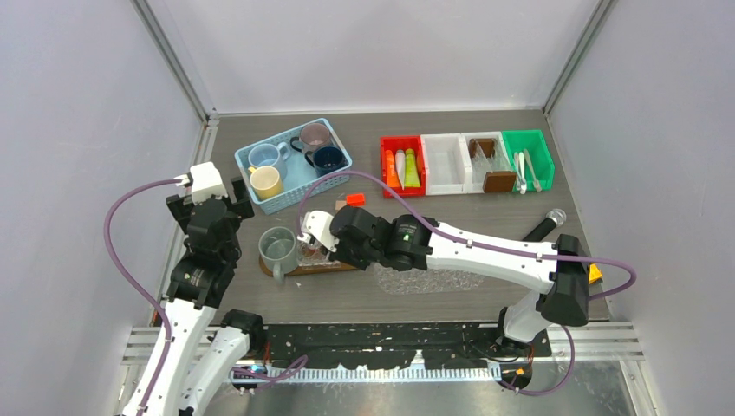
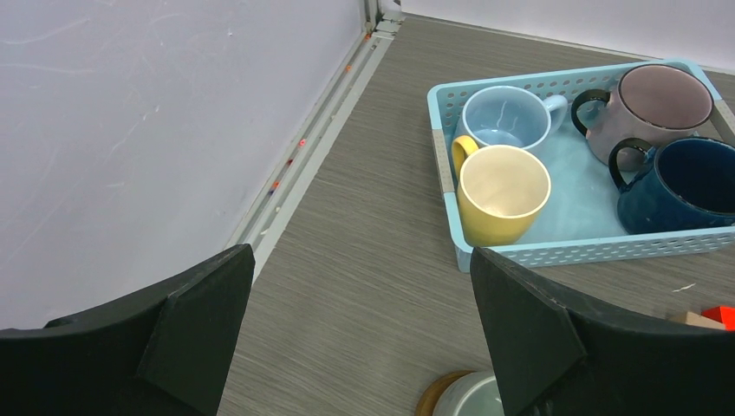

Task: Prepare toiletry sets of a toothbrush and toothpaste on the tray
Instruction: Place the toothbrush in the toothpaste holder.

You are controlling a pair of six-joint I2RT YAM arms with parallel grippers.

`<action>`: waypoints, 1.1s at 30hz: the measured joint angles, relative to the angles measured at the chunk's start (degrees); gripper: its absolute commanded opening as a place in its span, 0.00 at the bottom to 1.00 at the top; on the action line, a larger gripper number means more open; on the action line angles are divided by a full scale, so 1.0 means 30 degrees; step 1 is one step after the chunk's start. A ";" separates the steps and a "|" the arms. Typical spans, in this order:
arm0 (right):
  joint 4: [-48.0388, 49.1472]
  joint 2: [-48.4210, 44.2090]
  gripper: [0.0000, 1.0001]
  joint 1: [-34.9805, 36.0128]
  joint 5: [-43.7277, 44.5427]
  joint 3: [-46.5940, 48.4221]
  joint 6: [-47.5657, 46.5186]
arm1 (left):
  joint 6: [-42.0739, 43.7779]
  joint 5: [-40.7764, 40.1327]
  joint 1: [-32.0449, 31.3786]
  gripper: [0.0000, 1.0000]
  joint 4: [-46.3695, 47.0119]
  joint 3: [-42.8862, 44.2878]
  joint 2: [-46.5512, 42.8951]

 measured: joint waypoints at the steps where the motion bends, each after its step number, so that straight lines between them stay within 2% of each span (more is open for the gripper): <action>1: 0.0007 0.0000 0.09 -0.0044 -0.0044 0.0000 0.0000 | 0.0000 0.0000 0.0007 1.00 0.0000 0.0000 0.0000; 15: 0.0284 0.0452 0.16 -0.0138 -0.0240 -0.0153 0.0000 | 0.0029 0.0000 0.0044 1.00 0.0022 -0.0124 -0.0124; 21: 0.0291 0.0452 0.28 -0.0175 -0.0240 -0.0211 0.0000 | 0.0066 0.0000 0.0044 1.00 0.0022 -0.0138 -0.0124; 29: 0.0102 0.0393 0.52 -0.0175 -0.0284 -0.0211 0.0138 | 0.0066 0.0000 0.0044 1.00 0.0022 -0.0138 -0.0124; 33: -0.0430 0.0073 0.59 -0.0175 -0.0342 -0.0204 0.0255 | 0.0066 0.0000 0.0044 1.00 0.0022 -0.0138 -0.0168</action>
